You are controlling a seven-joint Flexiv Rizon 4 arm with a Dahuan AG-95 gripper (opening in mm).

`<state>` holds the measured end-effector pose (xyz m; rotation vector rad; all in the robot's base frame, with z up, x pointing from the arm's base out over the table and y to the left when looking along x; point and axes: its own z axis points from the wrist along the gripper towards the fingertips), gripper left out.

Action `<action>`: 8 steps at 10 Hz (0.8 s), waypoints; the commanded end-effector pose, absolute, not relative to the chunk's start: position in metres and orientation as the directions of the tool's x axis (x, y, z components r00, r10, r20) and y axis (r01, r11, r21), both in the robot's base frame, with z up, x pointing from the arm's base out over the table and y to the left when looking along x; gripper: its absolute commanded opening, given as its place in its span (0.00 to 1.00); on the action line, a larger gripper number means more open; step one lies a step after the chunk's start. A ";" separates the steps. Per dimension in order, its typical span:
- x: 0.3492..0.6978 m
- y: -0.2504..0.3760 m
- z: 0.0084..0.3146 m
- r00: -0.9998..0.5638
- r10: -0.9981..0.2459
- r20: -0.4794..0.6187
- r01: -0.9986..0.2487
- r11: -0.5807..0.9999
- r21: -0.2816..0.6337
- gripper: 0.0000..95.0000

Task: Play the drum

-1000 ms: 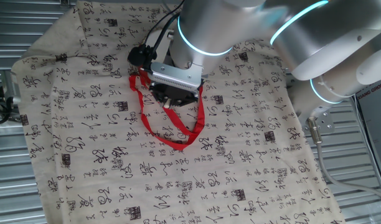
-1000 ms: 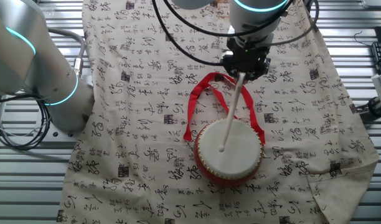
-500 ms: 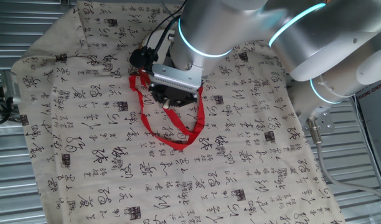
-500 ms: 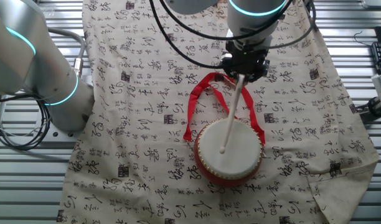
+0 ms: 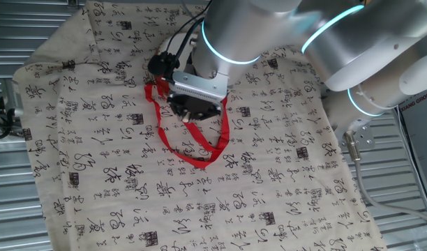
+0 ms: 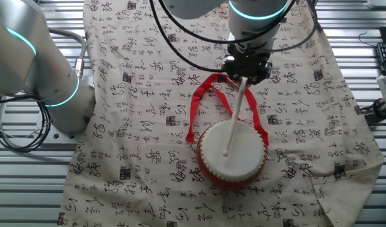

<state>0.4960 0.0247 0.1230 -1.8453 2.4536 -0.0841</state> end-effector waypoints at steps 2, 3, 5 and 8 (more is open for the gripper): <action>0.496 0.025 0.123 -0.278 -0.960 -0.020 -0.957 0.278 -0.087 0.00; 0.496 0.025 0.122 -0.278 -0.960 -0.023 -0.956 0.279 -0.090 0.00; 0.497 0.026 0.120 -0.277 -0.960 -0.031 -0.955 0.279 -0.101 0.00; 0.497 0.030 0.116 -0.289 -0.951 -0.110 -0.942 0.302 -0.143 0.00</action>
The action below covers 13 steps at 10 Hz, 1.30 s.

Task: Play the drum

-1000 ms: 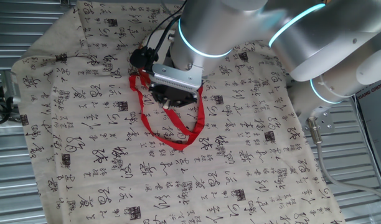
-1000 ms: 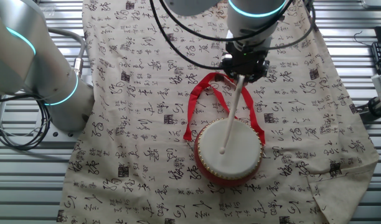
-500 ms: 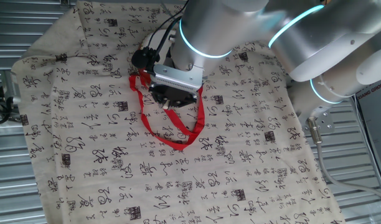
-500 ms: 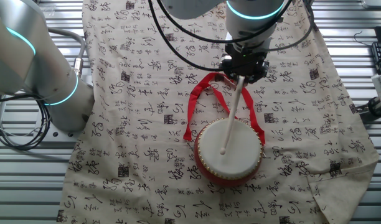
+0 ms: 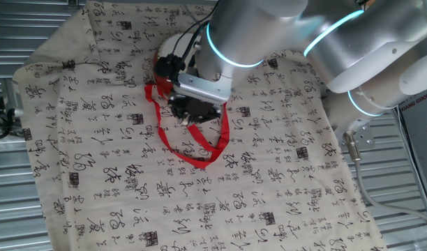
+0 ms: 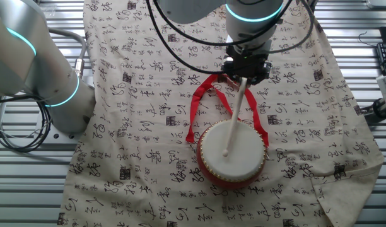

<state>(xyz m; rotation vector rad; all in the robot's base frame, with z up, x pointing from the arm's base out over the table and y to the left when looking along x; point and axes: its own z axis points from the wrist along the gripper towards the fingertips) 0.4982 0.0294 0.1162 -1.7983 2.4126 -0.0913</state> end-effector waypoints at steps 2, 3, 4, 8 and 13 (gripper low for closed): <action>0.497 0.030 0.118 -0.287 -0.952 -0.106 -0.945 0.300 -0.130 0.00; 0.497 0.031 0.123 -0.283 -0.959 -0.018 -0.950 0.283 -0.132 0.00; 0.497 0.032 0.129 -0.288 -0.958 0.014 -0.951 0.284 -0.126 0.00; 0.497 0.033 0.131 -0.298 -0.955 0.020 -0.950 0.294 -0.108 0.00; 0.497 0.033 0.131 -0.300 -0.954 0.022 -0.950 0.297 -0.094 0.00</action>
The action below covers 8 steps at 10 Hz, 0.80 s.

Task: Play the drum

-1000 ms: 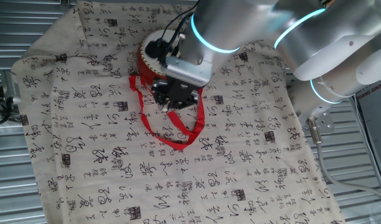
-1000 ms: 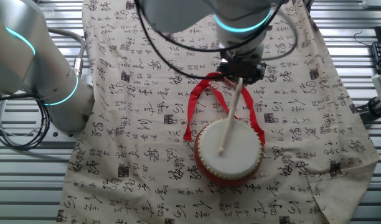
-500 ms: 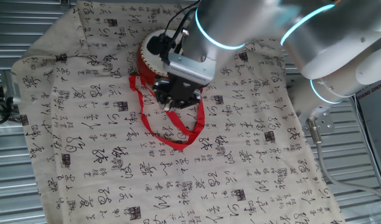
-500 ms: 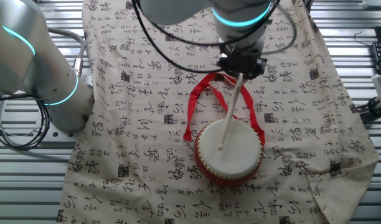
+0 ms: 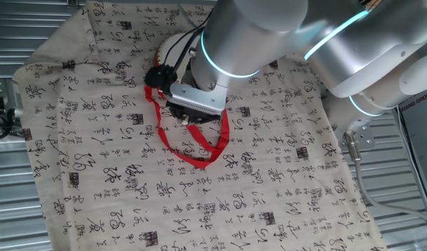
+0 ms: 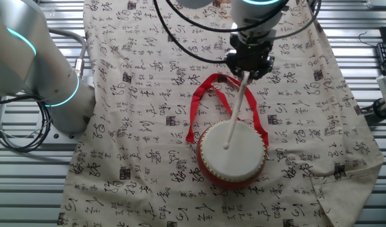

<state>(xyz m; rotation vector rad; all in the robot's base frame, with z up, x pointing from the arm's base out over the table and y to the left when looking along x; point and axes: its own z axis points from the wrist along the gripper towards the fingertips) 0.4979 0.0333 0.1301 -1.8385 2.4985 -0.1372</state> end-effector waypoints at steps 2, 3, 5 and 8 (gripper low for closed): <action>0.497 0.033 0.131 -0.301 -0.953 0.024 -0.950 0.298 -0.093 0.00; 0.497 0.033 0.131 -0.300 -0.954 0.025 -0.951 0.297 -0.091 0.00; 0.497 0.033 0.131 -0.302 -0.953 0.024 -0.950 0.298 -0.091 0.00; 0.496 0.031 0.130 -0.299 -0.954 0.023 -0.951 0.296 -0.092 0.00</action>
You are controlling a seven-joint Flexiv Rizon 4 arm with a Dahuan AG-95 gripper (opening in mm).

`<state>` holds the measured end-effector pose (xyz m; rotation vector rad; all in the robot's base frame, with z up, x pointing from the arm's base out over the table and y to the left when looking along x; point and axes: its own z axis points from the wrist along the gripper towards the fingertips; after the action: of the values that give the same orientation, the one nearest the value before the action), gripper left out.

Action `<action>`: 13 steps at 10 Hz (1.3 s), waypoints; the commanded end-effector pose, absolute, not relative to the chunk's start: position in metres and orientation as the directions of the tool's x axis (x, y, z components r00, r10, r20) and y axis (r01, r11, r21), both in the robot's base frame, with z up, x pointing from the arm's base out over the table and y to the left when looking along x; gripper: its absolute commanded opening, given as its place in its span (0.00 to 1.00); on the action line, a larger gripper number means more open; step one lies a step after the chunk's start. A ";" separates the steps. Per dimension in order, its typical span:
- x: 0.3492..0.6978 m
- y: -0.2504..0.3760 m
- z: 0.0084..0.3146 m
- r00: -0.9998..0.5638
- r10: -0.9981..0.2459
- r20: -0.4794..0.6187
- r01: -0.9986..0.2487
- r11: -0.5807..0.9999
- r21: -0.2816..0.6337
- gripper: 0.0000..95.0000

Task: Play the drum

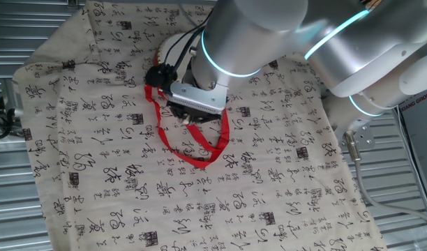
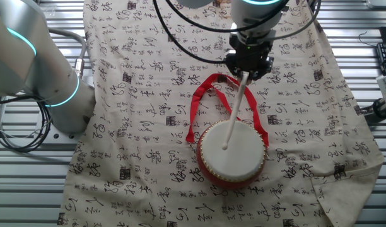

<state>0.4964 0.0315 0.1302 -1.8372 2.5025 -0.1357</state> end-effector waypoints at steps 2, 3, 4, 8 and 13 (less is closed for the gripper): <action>0.494 0.029 0.129 -0.298 -0.954 0.021 -0.951 0.295 -0.093 0.00; 0.494 0.029 0.128 -0.297 -0.955 0.020 -0.951 0.294 -0.094 0.00; 0.494 0.029 0.128 -0.296 -0.955 0.020 -0.951 0.293 -0.096 0.00; 0.493 0.029 0.128 -0.295 -0.955 0.018 -0.952 0.292 -0.095 0.00; 0.486 0.014 0.127 -0.273 -0.962 0.006 -0.958 0.271 -0.095 0.00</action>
<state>0.4857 0.0123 0.1266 -1.8612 2.4602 -0.1252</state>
